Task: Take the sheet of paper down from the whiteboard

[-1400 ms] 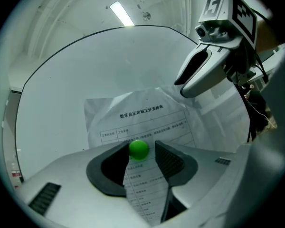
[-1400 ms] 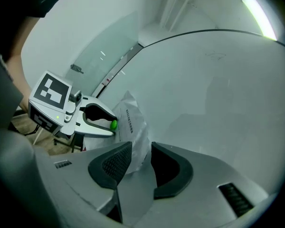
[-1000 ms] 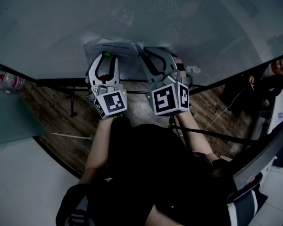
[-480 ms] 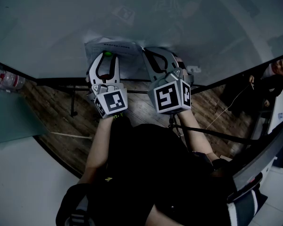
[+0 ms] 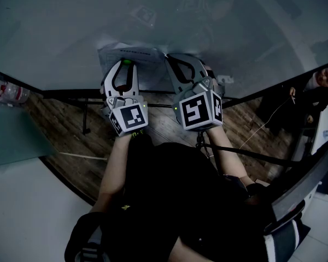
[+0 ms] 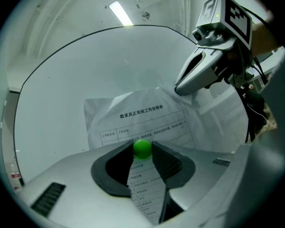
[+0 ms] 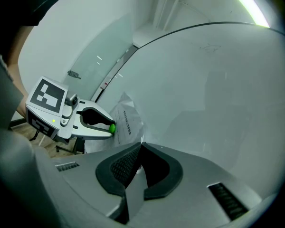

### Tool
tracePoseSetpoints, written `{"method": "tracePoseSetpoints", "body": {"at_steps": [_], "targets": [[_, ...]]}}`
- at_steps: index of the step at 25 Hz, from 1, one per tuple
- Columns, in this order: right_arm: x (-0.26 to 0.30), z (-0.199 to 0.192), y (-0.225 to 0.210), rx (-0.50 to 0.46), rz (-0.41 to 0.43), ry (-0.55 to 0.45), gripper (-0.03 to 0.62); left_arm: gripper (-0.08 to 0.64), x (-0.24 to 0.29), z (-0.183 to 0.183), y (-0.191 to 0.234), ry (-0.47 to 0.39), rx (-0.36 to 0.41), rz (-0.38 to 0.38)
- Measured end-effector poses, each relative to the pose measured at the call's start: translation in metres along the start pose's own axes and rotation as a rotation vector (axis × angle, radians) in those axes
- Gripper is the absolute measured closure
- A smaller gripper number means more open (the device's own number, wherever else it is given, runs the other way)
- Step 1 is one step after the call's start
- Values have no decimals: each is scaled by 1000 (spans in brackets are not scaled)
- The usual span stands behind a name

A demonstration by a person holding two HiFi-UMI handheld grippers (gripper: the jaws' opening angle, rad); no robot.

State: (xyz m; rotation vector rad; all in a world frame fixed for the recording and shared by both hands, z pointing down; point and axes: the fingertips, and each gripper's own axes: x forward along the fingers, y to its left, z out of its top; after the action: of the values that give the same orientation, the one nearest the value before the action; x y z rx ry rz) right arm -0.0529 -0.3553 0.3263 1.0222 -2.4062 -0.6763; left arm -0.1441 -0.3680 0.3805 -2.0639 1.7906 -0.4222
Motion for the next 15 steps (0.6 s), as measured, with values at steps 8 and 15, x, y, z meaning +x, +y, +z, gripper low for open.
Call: {"method": "tracePoseSetpoints", "body": {"at_steps": [8, 15], "targets": [[-1, 0, -2, 0, -6, -1, 577, 422, -1, 1, 0, -6, -7, -1], [0, -1, -2, 10, -2, -3, 577, 423, -1, 1, -1, -8, 4, -6]]}}
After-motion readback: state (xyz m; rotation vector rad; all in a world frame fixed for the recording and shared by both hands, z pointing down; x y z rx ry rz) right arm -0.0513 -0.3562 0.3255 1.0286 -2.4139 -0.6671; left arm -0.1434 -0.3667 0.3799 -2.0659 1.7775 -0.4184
